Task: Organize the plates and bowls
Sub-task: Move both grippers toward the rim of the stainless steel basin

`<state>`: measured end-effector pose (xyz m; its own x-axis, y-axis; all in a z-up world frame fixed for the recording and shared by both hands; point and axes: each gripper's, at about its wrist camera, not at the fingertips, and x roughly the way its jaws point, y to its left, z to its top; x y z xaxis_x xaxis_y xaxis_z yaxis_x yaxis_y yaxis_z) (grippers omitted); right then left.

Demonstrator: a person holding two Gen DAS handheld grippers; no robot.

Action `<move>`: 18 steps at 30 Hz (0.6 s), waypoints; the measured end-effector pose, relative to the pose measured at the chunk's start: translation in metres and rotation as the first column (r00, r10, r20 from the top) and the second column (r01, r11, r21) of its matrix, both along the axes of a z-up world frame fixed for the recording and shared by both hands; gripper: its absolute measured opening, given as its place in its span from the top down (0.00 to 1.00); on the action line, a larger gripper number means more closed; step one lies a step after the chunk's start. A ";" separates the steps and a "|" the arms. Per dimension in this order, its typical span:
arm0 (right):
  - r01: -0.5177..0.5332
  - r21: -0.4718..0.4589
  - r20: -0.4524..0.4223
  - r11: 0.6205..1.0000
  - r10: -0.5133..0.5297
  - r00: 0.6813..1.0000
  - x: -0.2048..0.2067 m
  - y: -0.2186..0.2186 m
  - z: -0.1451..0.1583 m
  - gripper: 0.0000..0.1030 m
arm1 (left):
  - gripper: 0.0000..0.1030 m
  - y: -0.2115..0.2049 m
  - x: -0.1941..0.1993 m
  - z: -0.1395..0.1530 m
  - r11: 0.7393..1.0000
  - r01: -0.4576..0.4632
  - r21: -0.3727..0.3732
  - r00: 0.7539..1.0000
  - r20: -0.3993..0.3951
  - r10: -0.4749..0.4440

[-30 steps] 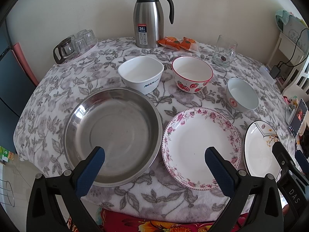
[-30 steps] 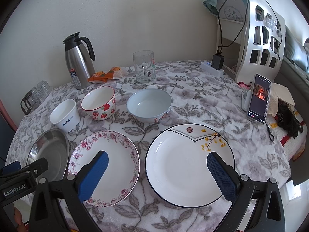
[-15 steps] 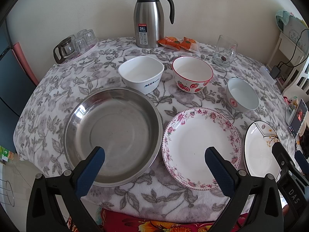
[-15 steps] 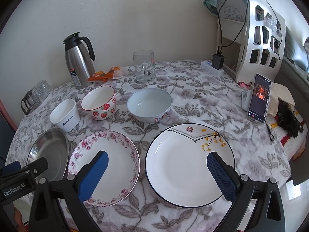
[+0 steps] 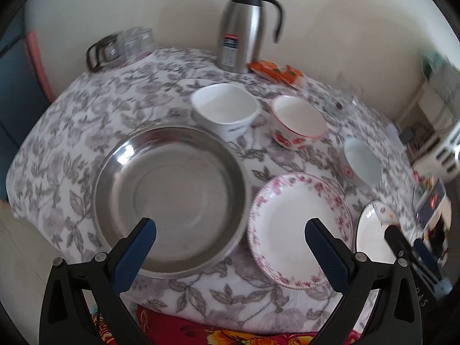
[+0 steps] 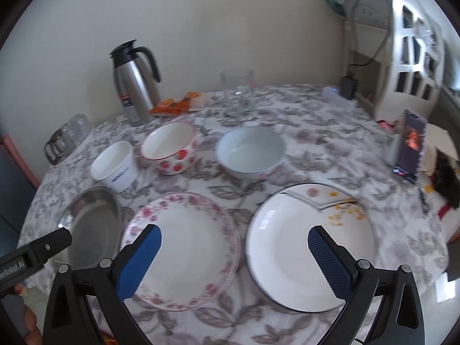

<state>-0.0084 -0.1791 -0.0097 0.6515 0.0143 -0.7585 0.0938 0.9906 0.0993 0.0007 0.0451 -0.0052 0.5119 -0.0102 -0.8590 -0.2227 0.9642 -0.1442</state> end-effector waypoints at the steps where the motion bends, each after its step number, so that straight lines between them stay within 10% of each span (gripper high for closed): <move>1: -0.016 0.008 -0.006 1.000 0.016 1.000 0.003 0.004 -0.001 0.00 | 0.00 0.010 0.000 -0.001 1.000 -0.029 -0.008 1.000 0.002 0.029; 18: -0.241 0.075 0.002 0.968 0.242 0.970 0.054 0.085 -0.020 0.00 | 0.00 0.131 -0.016 -0.024 0.951 -0.299 -0.084 0.953 0.021 0.301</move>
<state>0.0461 -0.0938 -0.0295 0.6165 0.2265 -0.7540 -0.1461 0.9740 0.1731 -0.0158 0.1764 -0.0292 0.5301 0.0815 -0.8440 -0.4936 0.8390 -0.2290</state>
